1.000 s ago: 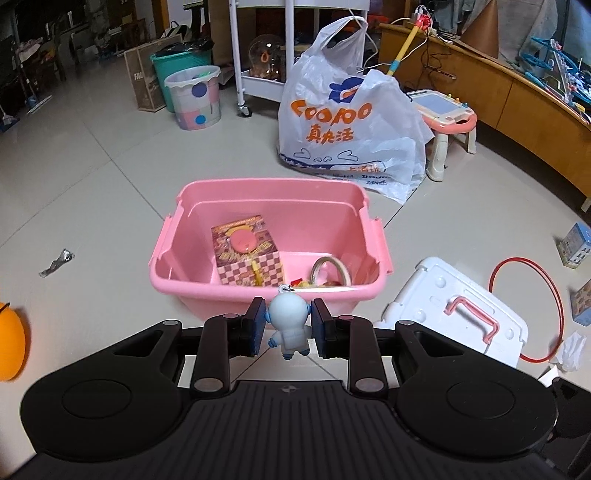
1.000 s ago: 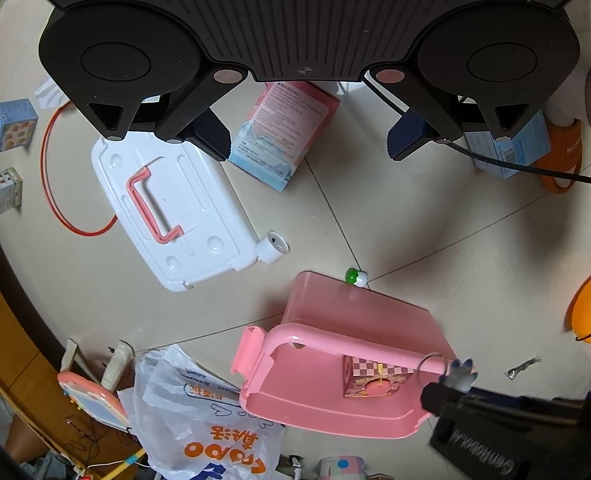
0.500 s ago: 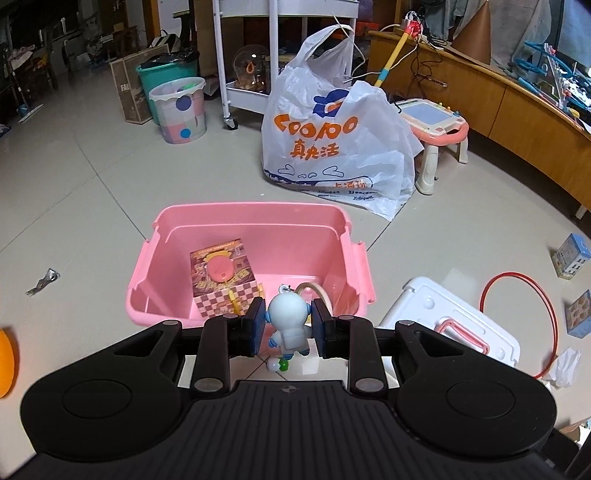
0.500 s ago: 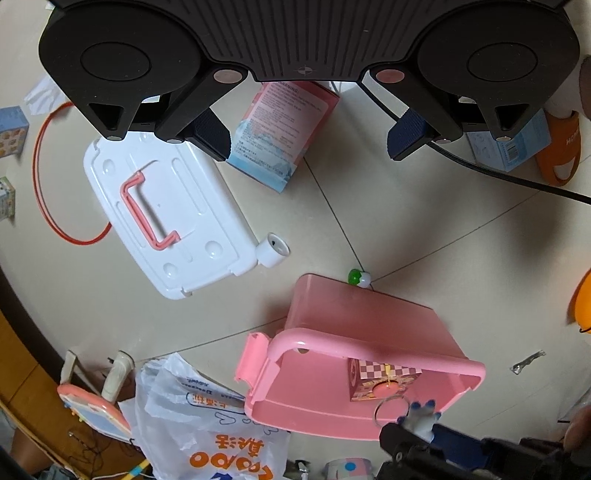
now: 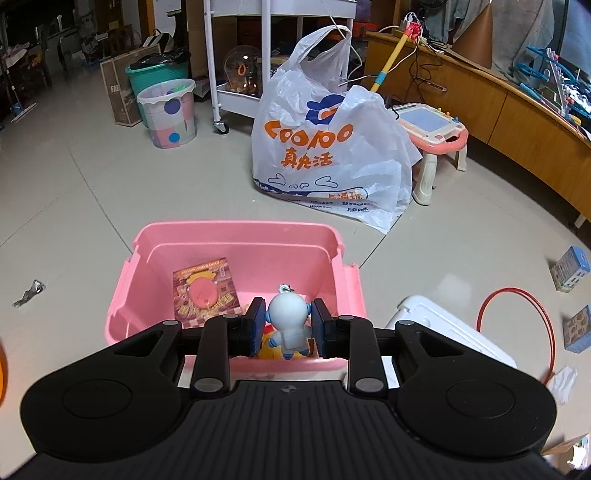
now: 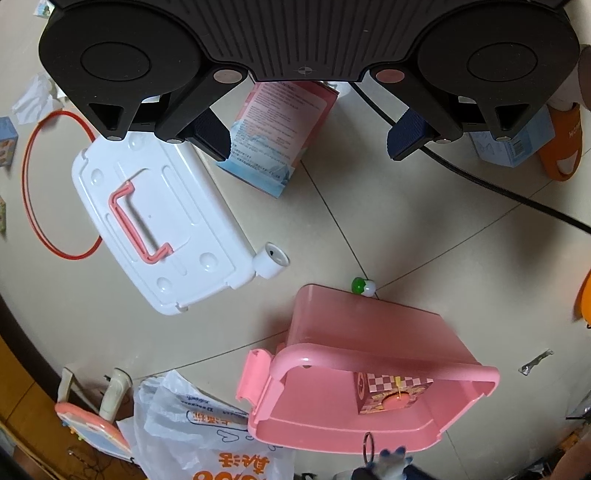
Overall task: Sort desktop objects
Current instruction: 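Lower the astronaut keychain into the pink bin with the left tool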
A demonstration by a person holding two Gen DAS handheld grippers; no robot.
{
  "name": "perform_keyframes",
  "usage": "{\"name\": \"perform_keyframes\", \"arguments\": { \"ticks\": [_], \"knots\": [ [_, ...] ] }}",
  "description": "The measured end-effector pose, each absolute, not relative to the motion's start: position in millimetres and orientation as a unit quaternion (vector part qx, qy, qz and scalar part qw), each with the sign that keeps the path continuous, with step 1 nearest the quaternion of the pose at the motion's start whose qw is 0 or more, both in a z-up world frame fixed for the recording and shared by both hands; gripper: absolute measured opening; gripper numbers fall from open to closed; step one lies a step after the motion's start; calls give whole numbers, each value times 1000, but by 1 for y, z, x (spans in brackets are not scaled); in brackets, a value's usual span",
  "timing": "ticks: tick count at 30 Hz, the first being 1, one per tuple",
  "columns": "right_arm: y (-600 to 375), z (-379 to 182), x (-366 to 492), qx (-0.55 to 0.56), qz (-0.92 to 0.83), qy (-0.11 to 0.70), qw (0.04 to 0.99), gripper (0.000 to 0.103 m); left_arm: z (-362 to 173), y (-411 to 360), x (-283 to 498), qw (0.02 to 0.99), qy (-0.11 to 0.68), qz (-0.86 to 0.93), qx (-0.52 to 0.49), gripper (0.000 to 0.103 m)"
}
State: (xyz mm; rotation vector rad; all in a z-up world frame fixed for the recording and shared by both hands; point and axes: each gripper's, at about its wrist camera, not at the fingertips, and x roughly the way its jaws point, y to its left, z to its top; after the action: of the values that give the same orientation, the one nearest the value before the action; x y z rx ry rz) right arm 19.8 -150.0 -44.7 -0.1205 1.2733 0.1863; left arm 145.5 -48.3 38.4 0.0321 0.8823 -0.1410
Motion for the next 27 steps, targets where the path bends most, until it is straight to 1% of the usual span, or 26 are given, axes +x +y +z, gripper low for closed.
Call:
{"name": "perform_keyframes", "arguments": {
  "ticks": [13, 27],
  "knots": [
    [-148, -51, 23, -54, 92, 603, 791, 90, 25, -54, 180, 896, 439, -67, 4, 28],
    [-148, -60, 27, -54, 90, 612, 784, 90, -5, -58, 219, 875, 477, -79, -5, 28]
  ]
}}
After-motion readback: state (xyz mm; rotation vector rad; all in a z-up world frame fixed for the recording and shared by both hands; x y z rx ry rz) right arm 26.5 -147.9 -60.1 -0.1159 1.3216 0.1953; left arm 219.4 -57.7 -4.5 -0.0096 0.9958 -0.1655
